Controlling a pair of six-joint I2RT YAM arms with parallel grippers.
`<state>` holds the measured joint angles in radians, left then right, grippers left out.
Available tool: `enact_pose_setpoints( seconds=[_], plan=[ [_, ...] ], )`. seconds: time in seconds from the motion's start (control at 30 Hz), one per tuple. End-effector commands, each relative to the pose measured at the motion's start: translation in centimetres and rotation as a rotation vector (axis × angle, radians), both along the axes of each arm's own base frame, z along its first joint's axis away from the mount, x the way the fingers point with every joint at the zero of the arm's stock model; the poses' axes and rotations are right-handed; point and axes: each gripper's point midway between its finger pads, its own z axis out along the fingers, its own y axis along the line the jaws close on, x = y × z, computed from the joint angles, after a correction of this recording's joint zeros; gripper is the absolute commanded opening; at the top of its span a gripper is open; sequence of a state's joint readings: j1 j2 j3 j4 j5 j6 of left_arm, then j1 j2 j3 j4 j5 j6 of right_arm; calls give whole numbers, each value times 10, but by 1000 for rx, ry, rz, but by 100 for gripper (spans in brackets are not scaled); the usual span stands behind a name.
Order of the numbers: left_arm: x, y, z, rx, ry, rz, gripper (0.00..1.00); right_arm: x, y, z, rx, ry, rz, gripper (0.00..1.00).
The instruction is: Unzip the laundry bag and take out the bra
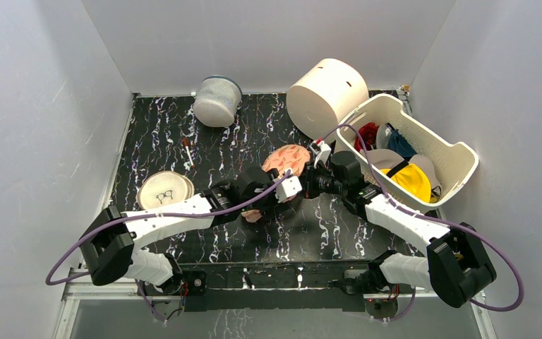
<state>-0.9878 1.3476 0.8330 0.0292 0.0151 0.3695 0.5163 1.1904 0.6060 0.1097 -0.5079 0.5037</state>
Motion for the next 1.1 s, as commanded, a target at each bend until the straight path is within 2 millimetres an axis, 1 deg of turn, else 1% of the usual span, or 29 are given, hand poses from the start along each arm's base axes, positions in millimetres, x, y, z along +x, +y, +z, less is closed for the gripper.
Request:
enact_pose_setpoints(
  seconds=[0.0,0.07,0.17,0.23,0.33,0.4,0.5,0.57,0.63,0.73,0.83,0.9,0.97,1.0,1.07],
  plan=[
    [14,-4,14,-26,-31,64,59,6,9,26,71,-73,7,0],
    [16,-3,15,-22,-42,71,54,3,10,25,70,-69,19,0],
    [22,1,16,-13,-62,109,43,2,10,21,61,-65,26,0],
    [26,2,7,12,-65,119,31,0,10,20,59,-62,32,0],
    [27,3,7,28,-71,120,16,2,6,16,42,-76,12,0],
    [28,5,7,35,-86,115,12,6,2,14,11,-93,-5,0],
    [29,10,8,52,-106,116,6,14,-4,6,-49,-106,-34,0],
    [31,15,5,68,-133,120,4,23,-11,0,-98,-107,-63,0],
    [32,20,12,66,-166,120,2,33,-21,-9,-141,-99,-104,0],
    [34,26,13,75,-195,134,0,46,-40,-17,-146,-72,-146,0],
    [35,29,11,98,-199,139,0,52,-56,-24,-160,-60,-173,0],
    [37,32,8,107,-204,151,0,54,-62,-25,-191,-62,-179,0],
    [37,32,4,120,-213,145,0,53,-62,-22,-205,-71,-161,0],
    [38,32,4,125,-212,144,3,52,-60,-19,-191,-79,-145,0],
    [38,30,3,122,-202,147,24,48,-54,-16,-158,-77,-122,0]
  ],
)
